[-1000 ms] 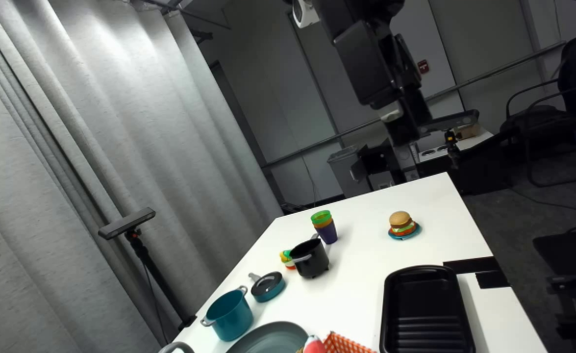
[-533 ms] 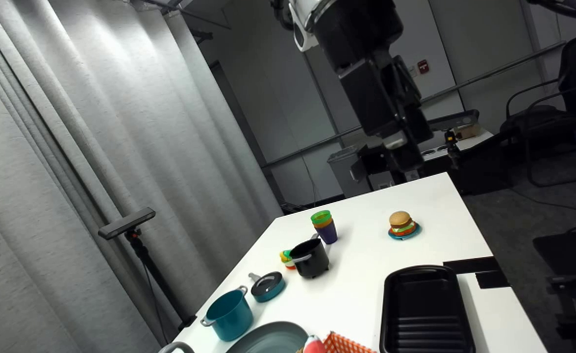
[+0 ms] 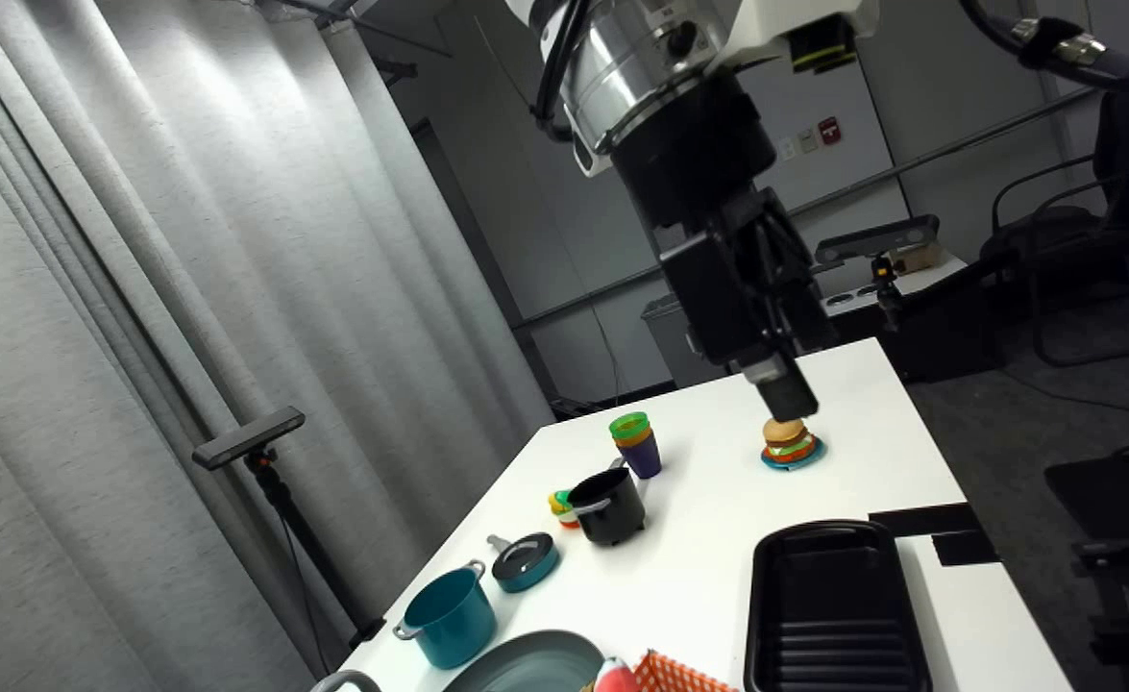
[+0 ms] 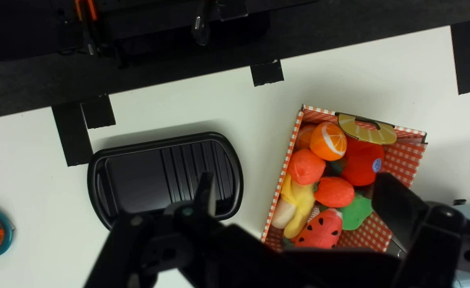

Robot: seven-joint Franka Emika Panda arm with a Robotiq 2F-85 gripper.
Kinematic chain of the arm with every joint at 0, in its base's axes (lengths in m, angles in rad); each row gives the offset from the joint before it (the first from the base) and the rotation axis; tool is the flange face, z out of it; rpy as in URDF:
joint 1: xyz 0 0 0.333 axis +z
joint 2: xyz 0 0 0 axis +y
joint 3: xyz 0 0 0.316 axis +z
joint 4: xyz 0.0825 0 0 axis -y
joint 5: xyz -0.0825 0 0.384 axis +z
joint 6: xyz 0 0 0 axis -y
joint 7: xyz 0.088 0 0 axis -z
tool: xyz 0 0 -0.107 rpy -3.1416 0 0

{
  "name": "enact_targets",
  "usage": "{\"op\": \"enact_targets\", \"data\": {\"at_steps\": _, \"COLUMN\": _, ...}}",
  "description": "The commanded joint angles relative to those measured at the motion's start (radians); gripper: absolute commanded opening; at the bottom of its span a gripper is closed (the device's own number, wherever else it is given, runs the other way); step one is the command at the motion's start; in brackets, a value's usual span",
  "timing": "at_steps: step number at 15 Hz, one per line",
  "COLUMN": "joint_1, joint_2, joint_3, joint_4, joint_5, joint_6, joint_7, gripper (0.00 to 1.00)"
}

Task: Put the watermelon toy on the plate

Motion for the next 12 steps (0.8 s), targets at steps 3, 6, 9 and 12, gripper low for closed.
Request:
{"op": "enact_targets", "data": {"at_steps": 3, "joint_1": 0.031, "joint_2": 0.063, "joint_3": 0.009, "joint_4": -0.02, "joint_5": -0.001, "joint_6": 0.115, "joint_7": -0.023, "gripper": 1.0}}
{"op": "enact_targets", "data": {"at_steps": 6, "joint_1": 0.047, "joint_2": 0.094, "joint_3": 0.015, "joint_4": -0.029, "joint_5": -0.003, "joint_6": 0.175, "joint_7": -0.032, "gripper": 1.0}}
{"op": "enact_targets", "data": {"at_steps": 9, "joint_1": 0.061, "joint_2": 0.132, "joint_3": 0.017, "joint_4": -0.033, "joint_5": -0.002, "joint_6": 0.223, "joint_7": -0.039, "gripper": 1.0}}
{"op": "enact_targets", "data": {"at_steps": 12, "joint_1": 0.073, "joint_2": 0.173, "joint_3": 0.018, "joint_4": -0.034, "joint_5": 0.003, "joint_6": 0.279, "joint_7": -0.039, "gripper": 1.0}}
